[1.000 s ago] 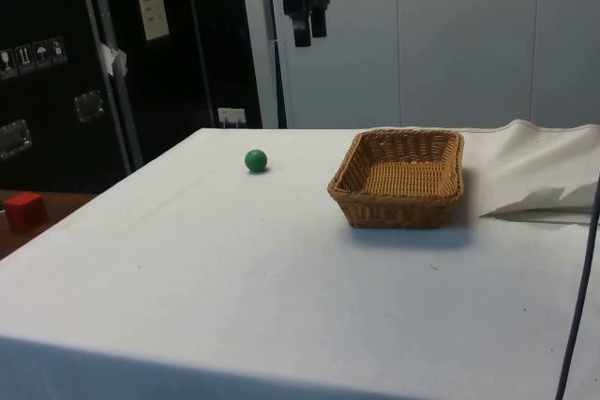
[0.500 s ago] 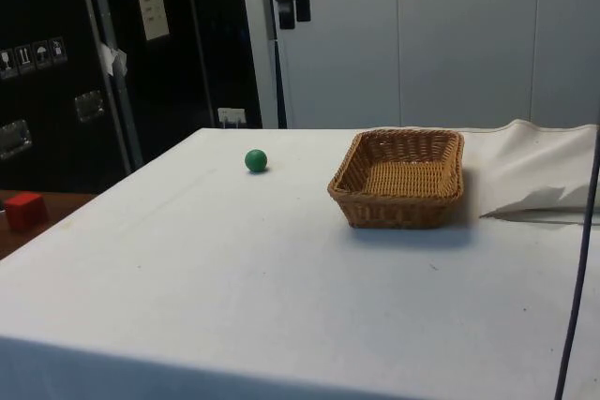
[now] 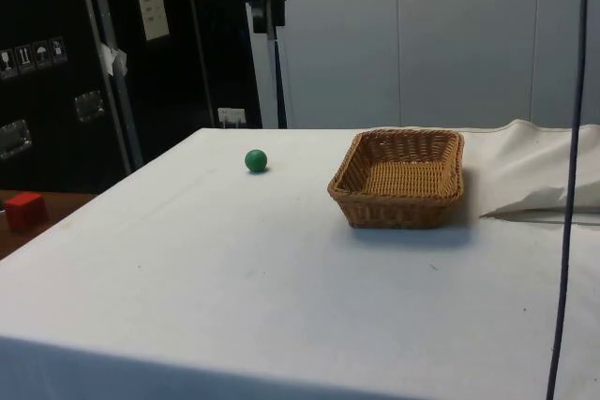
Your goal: Pick up the ball and place it into the basket.
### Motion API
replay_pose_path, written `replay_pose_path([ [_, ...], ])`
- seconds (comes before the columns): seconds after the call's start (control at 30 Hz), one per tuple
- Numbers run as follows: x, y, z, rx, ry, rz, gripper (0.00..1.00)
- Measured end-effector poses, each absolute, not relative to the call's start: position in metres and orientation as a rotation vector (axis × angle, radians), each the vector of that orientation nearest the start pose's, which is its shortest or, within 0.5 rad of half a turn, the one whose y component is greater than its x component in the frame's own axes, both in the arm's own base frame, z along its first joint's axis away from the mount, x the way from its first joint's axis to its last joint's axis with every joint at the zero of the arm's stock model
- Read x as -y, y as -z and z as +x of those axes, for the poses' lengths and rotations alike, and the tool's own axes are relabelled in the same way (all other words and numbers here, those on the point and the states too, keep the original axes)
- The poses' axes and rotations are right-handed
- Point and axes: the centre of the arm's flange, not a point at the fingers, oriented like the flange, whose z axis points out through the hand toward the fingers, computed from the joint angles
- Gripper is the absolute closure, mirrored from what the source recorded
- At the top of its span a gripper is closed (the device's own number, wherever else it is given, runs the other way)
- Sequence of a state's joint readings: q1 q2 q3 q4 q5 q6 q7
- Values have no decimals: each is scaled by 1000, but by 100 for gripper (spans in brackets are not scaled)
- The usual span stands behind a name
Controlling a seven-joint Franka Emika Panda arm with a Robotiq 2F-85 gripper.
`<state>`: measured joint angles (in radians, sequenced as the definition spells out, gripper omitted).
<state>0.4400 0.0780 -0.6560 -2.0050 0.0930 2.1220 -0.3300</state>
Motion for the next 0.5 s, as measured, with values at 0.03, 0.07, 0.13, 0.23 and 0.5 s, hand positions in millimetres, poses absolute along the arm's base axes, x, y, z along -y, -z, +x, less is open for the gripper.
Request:
replay_pose_path([
  [0.03,116,-429,568,106,100,-3125,0],
  [0.07,116,-428,572,107,101,-3128,0],
  [0.13,117,-427,575,104,101,-3129,0],
  [0.23,118,-425,581,100,101,-3135,0],
  [0.5,126,-410,596,68,92,-3149,0],
])
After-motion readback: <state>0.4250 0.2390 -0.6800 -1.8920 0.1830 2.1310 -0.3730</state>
